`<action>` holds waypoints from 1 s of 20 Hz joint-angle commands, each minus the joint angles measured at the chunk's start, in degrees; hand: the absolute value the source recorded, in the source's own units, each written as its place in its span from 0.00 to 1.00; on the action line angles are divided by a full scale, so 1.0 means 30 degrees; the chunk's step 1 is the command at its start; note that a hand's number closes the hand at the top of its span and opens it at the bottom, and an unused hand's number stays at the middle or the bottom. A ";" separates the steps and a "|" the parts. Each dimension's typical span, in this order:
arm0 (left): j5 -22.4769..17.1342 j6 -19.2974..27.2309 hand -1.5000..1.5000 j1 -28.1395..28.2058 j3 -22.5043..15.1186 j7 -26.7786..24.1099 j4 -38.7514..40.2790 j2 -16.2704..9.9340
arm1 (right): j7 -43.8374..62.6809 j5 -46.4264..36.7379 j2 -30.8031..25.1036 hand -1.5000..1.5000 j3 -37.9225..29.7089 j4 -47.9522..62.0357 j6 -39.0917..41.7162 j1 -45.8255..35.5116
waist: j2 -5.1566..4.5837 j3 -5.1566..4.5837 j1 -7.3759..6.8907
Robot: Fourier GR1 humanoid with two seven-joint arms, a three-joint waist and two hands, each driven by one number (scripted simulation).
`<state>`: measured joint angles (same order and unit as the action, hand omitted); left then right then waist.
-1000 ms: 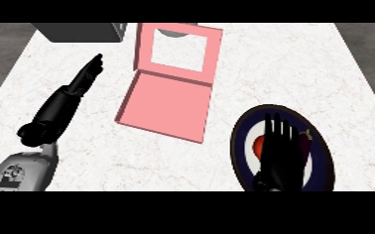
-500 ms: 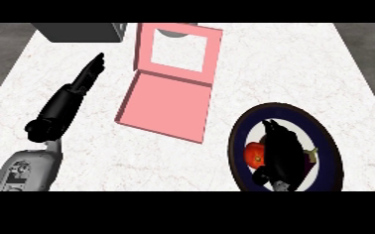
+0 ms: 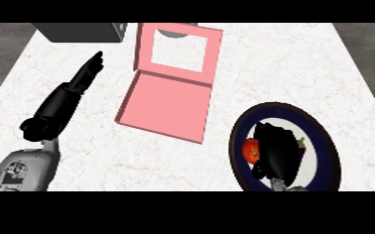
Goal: Pick the tomato from the plate and place it in the cardboard box
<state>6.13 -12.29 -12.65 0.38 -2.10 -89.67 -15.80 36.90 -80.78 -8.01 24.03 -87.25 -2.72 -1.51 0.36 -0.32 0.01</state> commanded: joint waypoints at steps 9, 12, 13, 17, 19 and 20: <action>0.0091 -0.0867 0.50 -0.1040 -0.1350 -0.0638 -0.0045 0.0827 | -0.5641 0.1341 0.2615 1.00 1.0076 0.0753 0.1573 -0.3492 | -0.0856 0.0175 -0.3572; 0.0170 -0.1020 0.50 -0.1239 -0.1650 -0.0619 0.0360 0.1003 | -0.6240 0.3244 0.2643 1.00 1.2277 0.0108 0.1365 -0.5426 | -0.0653 0.0145 -0.3191; 0.0525 -0.0605 0.50 -0.1208 -0.1805 -0.0569 0.0534 0.1274 | -0.6301 0.3589 0.2649 1.00 1.3105 -0.0272 0.1496 -0.6162 | -0.0504 0.0122 -0.2767; 0.0591 -0.0445 0.50 -0.1698 -0.1455 -0.0240 0.1135 0.1185 | -0.4672 0.5305 0.2662 1.00 1.4125 -0.1758 0.1663 -0.9288 | -0.0317 0.0082 -0.2173; 0.0269 -0.0512 0.50 -0.1809 -0.0669 -0.0177 0.0956 0.0639 | -0.3417 0.6697 0.2665 1.00 1.4287 -0.2664 0.1606 -1.0259 | -0.0193 0.0072 -0.2000; 0.0508 -0.0266 0.50 -0.1374 -0.1241 -0.0268 0.1467 0.1317 | -0.2581 0.6845 0.2666 1.00 1.4029 -0.2802 0.0519 -1.0447 | -0.0227 0.0069 -0.1813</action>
<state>7.26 -13.90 -17.11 -3.03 -3.06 -86.86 -12.97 24.40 -65.27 -0.17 64.27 -92.60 1.12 -27.40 -0.57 -0.05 -6.65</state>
